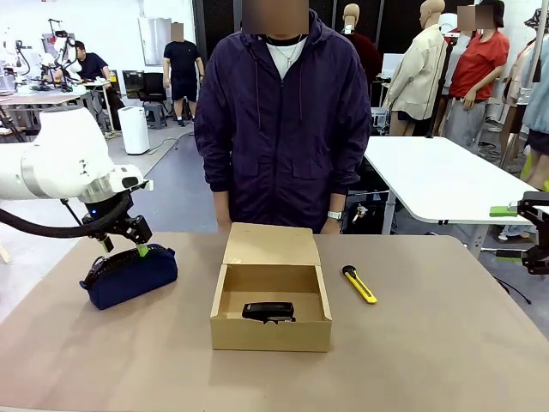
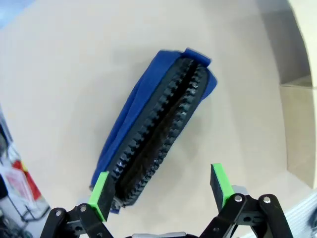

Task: Pack the items into the box.
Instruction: Pick up the item indicated by the person and place it inside the Mailer Box.

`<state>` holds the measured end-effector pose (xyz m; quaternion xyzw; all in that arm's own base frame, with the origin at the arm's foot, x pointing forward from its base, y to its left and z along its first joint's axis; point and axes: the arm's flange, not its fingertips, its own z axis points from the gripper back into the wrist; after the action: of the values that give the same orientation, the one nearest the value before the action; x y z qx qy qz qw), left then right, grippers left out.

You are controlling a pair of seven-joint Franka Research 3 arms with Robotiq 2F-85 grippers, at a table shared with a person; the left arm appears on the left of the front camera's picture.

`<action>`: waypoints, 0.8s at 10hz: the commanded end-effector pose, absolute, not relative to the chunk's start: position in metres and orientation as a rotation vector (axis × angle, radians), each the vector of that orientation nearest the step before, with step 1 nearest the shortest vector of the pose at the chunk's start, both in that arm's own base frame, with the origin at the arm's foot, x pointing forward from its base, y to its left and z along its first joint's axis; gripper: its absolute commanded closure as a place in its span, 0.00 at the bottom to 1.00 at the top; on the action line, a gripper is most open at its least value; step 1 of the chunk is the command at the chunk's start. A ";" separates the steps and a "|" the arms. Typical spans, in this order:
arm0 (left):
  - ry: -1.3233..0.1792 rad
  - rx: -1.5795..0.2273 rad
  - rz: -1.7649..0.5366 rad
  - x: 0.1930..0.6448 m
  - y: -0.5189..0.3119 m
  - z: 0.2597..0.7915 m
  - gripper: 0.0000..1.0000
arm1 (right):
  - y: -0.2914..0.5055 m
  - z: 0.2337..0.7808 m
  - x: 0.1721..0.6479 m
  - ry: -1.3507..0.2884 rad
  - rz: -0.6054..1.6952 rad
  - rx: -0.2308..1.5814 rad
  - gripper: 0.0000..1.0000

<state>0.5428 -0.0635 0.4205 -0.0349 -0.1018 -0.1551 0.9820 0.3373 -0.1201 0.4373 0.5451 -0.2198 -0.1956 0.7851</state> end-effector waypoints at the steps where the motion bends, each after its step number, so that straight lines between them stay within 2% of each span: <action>1: -0.323 -0.080 -0.530 0.541 -0.053 0.412 0.00 | -0.122 0.441 0.337 -0.465 -0.422 1.176 0.00; 3: -0.387 -0.054 -0.703 0.543 -0.056 0.407 0.00 | -0.122 0.441 0.337 -0.465 -0.422 1.176 0.00; 5: -0.375 0.040 -0.865 0.536 -0.058 0.403 0.00 | -0.122 0.441 0.337 -0.465 -0.422 1.176 0.00; 8: -0.361 0.030 -0.797 0.545 -0.065 0.406 0.00 | -0.122 0.441 0.337 -0.465 -0.422 1.176 0.00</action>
<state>0.5421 -0.0656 0.4022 0.0197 -0.1758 -0.4037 0.8976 0.3372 -0.1202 0.4373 0.5451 -0.2198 -0.1957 0.7850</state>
